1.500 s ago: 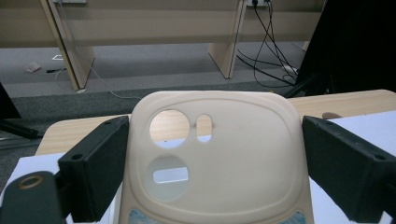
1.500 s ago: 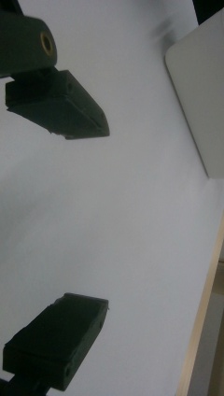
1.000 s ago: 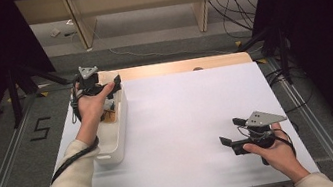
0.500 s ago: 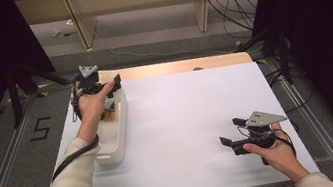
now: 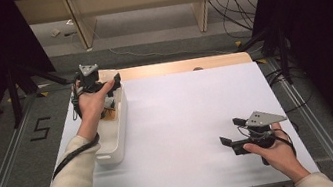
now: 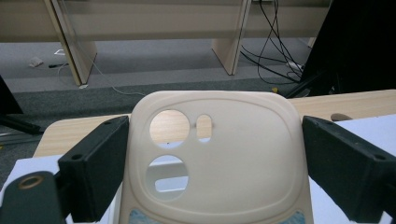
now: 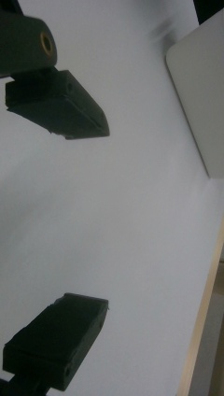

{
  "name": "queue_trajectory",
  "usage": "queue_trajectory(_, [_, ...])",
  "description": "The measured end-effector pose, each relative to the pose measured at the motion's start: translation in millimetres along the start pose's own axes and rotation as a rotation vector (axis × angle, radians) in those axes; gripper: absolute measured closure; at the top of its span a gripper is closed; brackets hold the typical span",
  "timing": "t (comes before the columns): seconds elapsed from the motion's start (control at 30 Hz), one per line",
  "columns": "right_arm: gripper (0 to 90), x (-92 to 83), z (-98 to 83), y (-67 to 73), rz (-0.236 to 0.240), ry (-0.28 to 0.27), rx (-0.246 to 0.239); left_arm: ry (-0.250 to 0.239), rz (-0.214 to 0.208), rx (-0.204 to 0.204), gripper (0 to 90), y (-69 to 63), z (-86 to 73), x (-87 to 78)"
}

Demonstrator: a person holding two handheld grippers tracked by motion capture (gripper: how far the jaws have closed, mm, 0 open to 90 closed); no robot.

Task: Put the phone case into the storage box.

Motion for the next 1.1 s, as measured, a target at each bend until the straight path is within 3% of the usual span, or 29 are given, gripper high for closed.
queue_trajectory(1.1, [15.3,0.2,-0.3,0.1,0.002,0.003,0.001,0.008,0.008,-0.008,10.4,5.6,3.3,7.9])
Point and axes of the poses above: each handheld gripper's, and its own axes: x roughly forward along the jaws, z roughly out of its top, y roughly to its left, the point moved 2 cm from there along x, roughly forward along the jaws, and after that the axes turned 9 degrees about -z, right-handed, at the moved point
